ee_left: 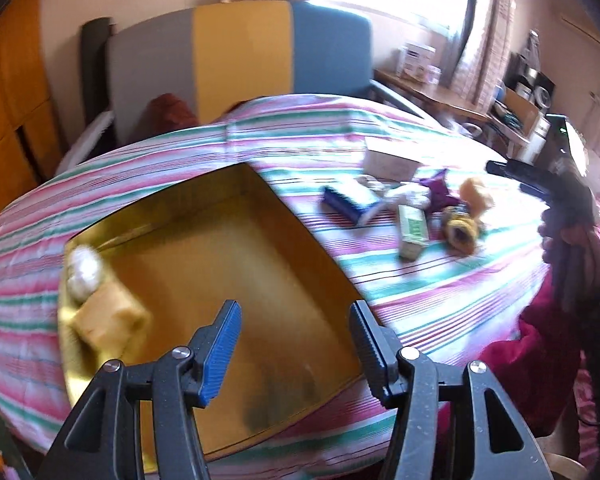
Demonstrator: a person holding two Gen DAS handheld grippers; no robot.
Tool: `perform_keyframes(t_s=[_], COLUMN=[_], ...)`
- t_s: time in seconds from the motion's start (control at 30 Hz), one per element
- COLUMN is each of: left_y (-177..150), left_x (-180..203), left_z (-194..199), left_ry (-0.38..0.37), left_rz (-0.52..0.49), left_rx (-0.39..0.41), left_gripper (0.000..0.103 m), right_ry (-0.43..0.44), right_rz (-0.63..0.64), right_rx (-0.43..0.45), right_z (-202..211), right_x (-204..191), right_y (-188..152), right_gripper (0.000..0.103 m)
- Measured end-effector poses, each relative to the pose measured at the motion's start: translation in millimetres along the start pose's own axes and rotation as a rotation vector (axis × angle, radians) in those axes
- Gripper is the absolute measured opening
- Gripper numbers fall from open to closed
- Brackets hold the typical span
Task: Organize objects
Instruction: 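Grasp the green essential-oil box with the left gripper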
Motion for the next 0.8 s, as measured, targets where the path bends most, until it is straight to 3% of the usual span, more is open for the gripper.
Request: perform_keyframes(t_s=[0.03, 0.1, 0.3, 0.47, 0.77, 0.8], left_y=[3.3, 13.6, 36.4, 42.7, 54.9, 54.8], left_x=[6.5, 27.6, 90.6, 122.0, 135.9, 137.1], left_z=[-2.7, -13.3, -59.7, -106.1, -175.7, -182.8], left_ry=[-0.009, -0.050, -0.140, -0.139, -0.097, -0.089], left_rz=[-0.008, -0.036, -0.135, -0.202, -0.197, -0.202], left_rx=[-0.003, -0.012, -0.042, -0.085, -0.165, -0.170], left_gripper=[0.057, 0.057, 0.057, 0.057, 0.057, 0.050], right_ry=[-0.013, 0.058, 0.102, 0.130, 0.173, 0.173], right_rz=[-0.063, -0.221, -0.295, -0.306, -0.416, -0.421], right_rx=[-0.044, -0.067, -0.113, -0.110, -0.116, -0.115], right_z=[-7.5, -12.3, -17.9, -18.2, -20.0, -20.2], right_x=[14.6, 35.2, 40.5, 38.0, 53.2, 54.4], right_y=[-3.1, -2.0, -7.7, -9.0, -10.8, -10.7], right_gripper=[0.103, 0.103, 0.103, 0.103, 0.103, 0.103])
Point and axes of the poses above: each gripper's, at about its wrist camera, not at the fingertips, and z roughly against the way its jaws point, x to its right, y to its top, the point moved 5 cm from there along -z, roughly the way its jaws point, and after that the axes turned 3 degrees about x, right-handed, at the moved point
